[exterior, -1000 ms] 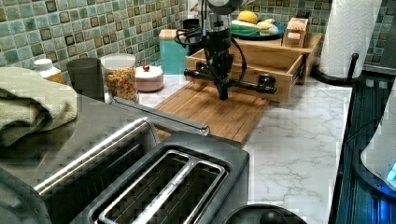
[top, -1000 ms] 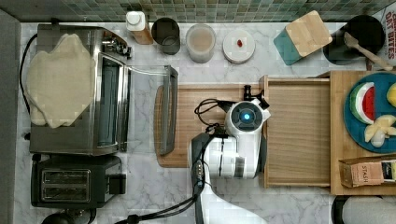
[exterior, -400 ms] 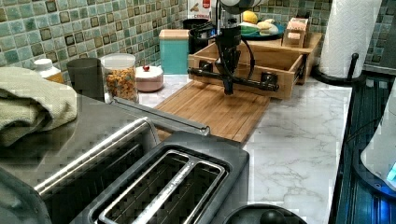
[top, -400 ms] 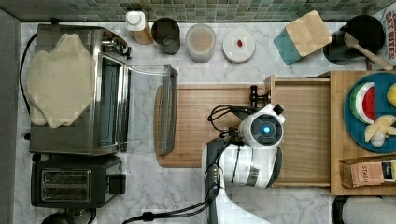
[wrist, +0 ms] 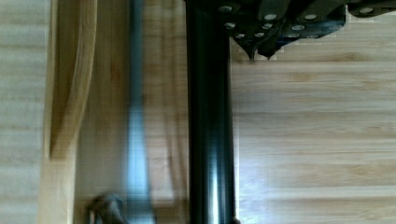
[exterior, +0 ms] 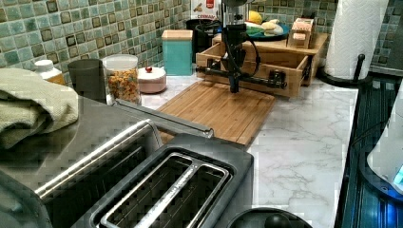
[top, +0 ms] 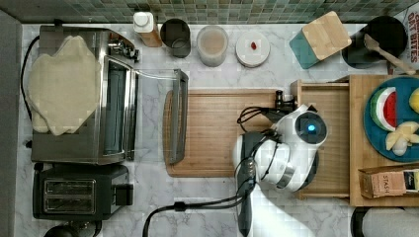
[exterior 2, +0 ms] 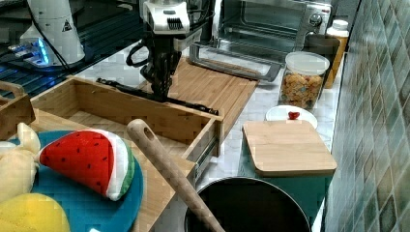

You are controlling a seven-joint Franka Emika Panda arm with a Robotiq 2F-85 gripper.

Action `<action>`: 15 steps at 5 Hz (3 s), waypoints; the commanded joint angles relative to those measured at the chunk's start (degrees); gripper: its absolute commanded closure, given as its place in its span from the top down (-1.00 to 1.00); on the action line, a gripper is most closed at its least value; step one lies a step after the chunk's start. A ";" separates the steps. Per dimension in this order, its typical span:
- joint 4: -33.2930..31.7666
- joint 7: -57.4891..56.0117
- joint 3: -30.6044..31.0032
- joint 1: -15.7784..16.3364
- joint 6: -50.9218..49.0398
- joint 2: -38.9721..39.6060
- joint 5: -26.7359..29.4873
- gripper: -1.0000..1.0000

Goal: Close the drawer.

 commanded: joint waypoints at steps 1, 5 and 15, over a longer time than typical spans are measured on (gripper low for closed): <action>18.46 -10.69 -11.47 -11.21 0.75 5.56 -0.79 -1.00; 18.66 -1.00 -18.13 -9.25 7.43 5.21 -11.84 -1.00; 18.62 -2.23 -21.30 -6.26 7.54 5.68 -9.96 -1.00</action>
